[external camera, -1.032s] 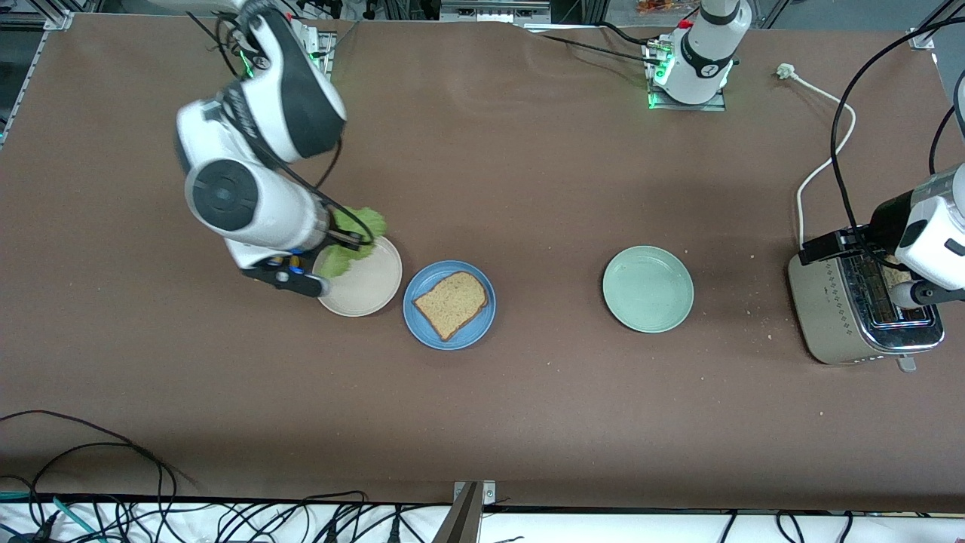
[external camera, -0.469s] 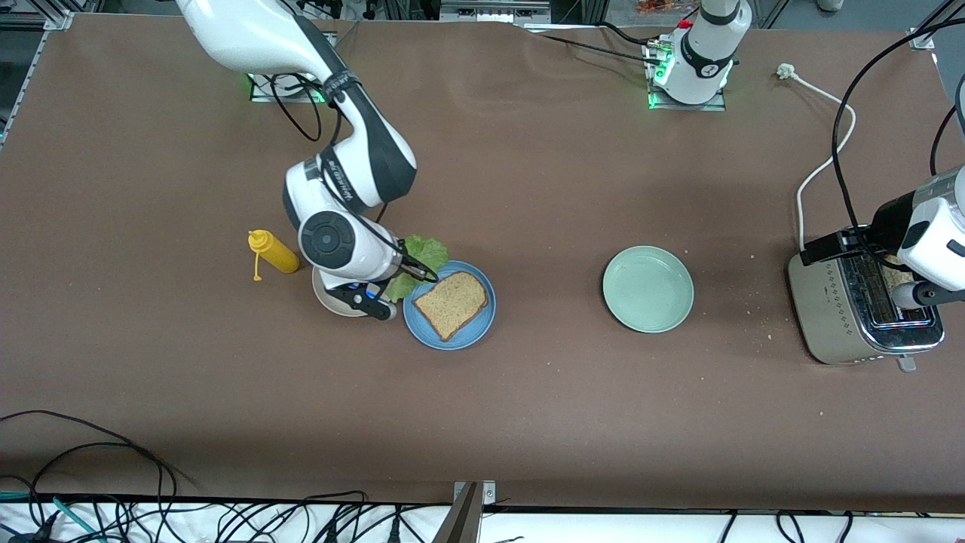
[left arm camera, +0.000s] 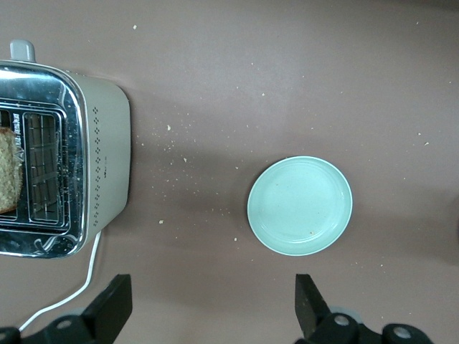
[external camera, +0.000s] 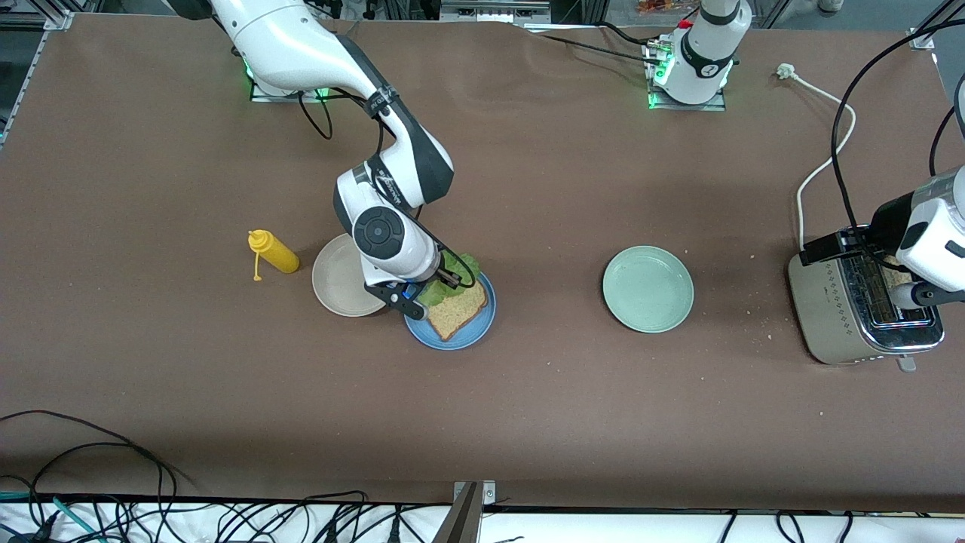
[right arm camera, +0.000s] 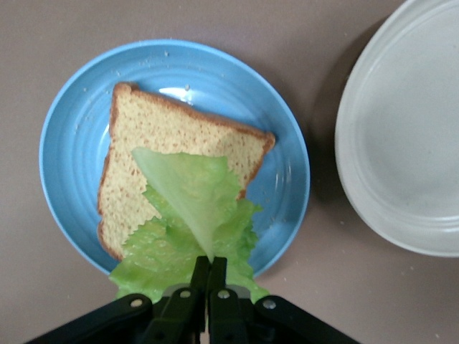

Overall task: Make sandwich in blue plate with both arms
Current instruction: 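Lower the lettuce onto the bread and open the right gripper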

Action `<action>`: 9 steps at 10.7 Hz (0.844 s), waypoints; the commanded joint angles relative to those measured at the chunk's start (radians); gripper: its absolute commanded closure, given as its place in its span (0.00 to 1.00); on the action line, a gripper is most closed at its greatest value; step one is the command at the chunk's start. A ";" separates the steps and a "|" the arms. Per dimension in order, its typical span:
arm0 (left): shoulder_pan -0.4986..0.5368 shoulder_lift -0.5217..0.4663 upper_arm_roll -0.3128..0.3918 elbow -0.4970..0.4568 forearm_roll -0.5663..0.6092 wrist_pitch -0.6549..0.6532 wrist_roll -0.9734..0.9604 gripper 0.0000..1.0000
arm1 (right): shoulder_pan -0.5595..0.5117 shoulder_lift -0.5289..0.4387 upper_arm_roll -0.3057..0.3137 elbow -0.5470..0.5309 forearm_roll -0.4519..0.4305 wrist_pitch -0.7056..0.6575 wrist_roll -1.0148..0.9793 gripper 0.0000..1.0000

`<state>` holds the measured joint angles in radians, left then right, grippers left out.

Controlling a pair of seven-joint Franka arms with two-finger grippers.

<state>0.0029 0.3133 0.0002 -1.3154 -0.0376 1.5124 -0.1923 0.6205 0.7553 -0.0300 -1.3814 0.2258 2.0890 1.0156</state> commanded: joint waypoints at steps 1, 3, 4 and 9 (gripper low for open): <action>0.006 -0.005 -0.006 -0.005 0.019 -0.006 0.017 0.00 | 0.002 0.048 -0.010 0.042 0.017 0.022 0.000 1.00; 0.006 -0.005 -0.006 -0.007 0.019 -0.006 0.017 0.00 | 0.001 0.065 -0.011 0.055 0.017 0.029 -0.003 0.95; 0.006 -0.005 -0.006 -0.007 0.019 -0.006 0.017 0.00 | -0.004 0.071 -0.010 0.056 0.018 0.045 -0.005 0.79; 0.006 -0.005 -0.006 -0.008 0.019 -0.006 0.019 0.00 | -0.007 0.073 -0.011 0.074 0.046 0.056 -0.003 0.26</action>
<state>0.0029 0.3137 0.0002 -1.3163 -0.0376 1.5124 -0.1922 0.6158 0.8057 -0.0391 -1.3570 0.2464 2.1501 1.0155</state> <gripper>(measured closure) 0.000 0.604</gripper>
